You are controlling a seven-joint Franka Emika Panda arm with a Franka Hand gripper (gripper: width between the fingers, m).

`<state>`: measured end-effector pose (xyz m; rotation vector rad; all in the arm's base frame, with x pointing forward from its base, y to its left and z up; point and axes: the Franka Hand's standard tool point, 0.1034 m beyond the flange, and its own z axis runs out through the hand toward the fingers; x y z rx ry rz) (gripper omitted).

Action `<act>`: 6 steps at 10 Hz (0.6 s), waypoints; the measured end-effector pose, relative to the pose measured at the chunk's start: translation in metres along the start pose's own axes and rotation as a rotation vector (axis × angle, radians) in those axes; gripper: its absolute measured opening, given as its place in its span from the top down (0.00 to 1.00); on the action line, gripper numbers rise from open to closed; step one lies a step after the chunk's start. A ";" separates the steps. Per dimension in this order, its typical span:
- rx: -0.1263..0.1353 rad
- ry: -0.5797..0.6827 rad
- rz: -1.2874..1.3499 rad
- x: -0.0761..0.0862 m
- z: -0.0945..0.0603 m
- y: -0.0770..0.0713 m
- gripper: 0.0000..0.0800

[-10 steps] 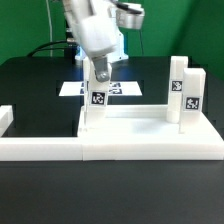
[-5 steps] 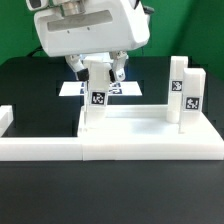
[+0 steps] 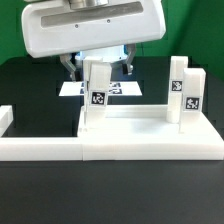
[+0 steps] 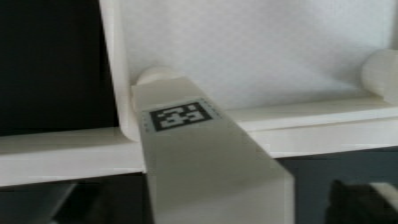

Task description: Assemble desk

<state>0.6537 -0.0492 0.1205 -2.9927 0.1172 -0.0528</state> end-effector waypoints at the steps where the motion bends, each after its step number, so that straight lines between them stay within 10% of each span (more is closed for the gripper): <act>1: 0.000 0.000 0.001 0.000 0.000 0.000 0.49; 6: 0.009 0.034 0.411 0.006 -0.004 0.020 0.61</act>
Offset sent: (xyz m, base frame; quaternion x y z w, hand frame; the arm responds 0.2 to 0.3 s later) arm 0.0000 0.0000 0.0000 0.0000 0.0000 0.1938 0.9810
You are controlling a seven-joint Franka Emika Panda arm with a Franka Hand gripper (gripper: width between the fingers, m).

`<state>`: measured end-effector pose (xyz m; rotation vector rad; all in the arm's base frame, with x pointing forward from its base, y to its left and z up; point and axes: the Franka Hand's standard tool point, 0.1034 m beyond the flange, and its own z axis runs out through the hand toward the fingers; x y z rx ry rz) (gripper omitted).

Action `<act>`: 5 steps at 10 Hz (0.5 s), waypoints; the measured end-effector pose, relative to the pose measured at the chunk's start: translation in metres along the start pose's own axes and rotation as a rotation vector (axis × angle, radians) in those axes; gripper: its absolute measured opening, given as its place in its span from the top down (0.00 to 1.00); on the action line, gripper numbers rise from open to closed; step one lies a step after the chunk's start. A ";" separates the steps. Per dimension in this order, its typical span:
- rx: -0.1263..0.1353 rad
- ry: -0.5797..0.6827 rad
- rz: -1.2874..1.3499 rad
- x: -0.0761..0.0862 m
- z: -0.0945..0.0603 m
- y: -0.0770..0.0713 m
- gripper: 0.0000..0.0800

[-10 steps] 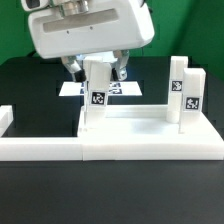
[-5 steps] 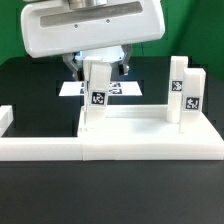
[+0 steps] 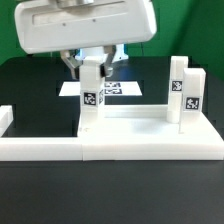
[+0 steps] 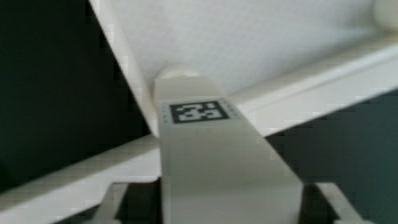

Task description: Assemble desk

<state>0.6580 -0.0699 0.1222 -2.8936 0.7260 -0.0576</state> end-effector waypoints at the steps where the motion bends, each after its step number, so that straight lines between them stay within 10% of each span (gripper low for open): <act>1: -0.005 0.023 0.151 0.000 0.000 -0.001 0.61; 5: 0.094 -0.009 0.938 -0.008 0.002 0.002 0.62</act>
Offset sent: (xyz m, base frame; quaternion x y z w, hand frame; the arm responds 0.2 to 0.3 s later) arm 0.0058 0.0232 -0.0107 0.1084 -0.0790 0.5137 0.8475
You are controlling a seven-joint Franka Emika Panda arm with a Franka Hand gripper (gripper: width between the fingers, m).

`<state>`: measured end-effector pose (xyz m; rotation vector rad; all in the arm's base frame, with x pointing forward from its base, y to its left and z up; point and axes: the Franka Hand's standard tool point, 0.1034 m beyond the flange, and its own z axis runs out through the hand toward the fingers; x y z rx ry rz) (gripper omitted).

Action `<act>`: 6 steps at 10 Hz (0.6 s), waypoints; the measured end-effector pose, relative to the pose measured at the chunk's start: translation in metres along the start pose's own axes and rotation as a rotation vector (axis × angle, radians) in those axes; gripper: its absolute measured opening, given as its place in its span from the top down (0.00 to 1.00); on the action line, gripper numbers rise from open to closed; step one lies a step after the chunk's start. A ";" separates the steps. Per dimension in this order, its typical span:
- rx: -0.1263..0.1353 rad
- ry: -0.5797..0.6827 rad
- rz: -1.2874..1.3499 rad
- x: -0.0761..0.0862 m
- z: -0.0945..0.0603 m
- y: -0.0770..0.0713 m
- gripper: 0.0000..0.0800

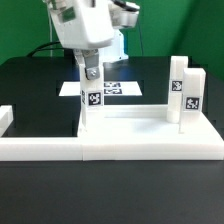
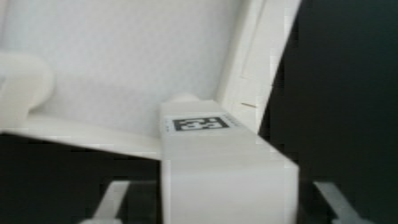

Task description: Assemble desk

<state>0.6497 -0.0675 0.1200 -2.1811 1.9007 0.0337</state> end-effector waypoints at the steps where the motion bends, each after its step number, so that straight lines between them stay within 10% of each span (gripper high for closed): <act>1: 0.001 -0.001 0.057 0.000 0.000 0.000 0.62; 6: -0.014 0.005 -0.468 -0.007 0.005 0.003 0.22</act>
Offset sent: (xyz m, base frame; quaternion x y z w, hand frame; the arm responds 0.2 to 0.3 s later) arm 0.0078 0.0149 0.0048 -0.0212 0.0161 -0.4118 0.9109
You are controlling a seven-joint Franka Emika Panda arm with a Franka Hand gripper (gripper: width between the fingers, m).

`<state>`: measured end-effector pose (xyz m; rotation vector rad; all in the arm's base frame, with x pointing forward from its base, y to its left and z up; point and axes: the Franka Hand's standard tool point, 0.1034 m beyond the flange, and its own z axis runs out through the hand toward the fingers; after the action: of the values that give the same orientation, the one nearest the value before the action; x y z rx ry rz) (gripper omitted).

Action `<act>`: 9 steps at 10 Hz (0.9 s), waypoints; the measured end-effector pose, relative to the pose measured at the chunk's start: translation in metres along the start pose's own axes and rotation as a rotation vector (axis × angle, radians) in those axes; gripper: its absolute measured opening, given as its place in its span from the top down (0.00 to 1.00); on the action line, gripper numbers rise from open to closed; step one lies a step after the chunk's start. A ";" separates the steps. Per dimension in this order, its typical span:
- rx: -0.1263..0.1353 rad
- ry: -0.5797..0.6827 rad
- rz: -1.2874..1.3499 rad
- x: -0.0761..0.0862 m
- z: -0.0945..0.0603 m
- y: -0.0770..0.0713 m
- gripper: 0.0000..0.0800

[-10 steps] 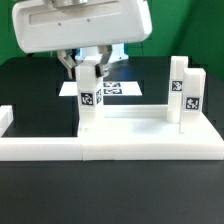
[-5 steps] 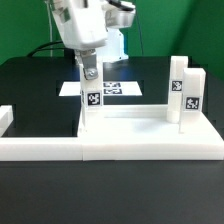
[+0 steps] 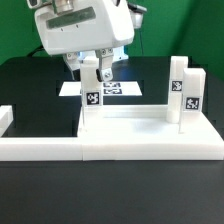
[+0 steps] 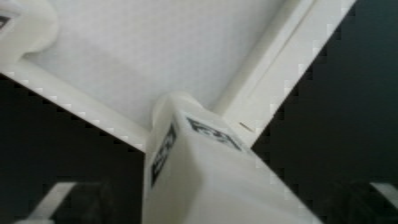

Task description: Assemble desk

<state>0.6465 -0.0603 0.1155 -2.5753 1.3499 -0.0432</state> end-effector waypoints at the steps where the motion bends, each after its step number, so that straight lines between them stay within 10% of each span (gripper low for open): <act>1: 0.000 0.000 -0.076 -0.001 0.000 0.000 0.22; 7: -0.090 0.043 -0.873 0.008 -0.007 -0.025 0.19; 9: -0.091 0.041 -0.871 0.007 -0.006 -0.024 0.41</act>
Offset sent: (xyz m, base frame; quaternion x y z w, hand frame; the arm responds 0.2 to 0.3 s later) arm -0.0012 0.0090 0.0064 -0.1136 0.1132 -0.5239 0.8365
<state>0.6690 -0.0542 0.1256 -3.0294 0.1506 -0.1815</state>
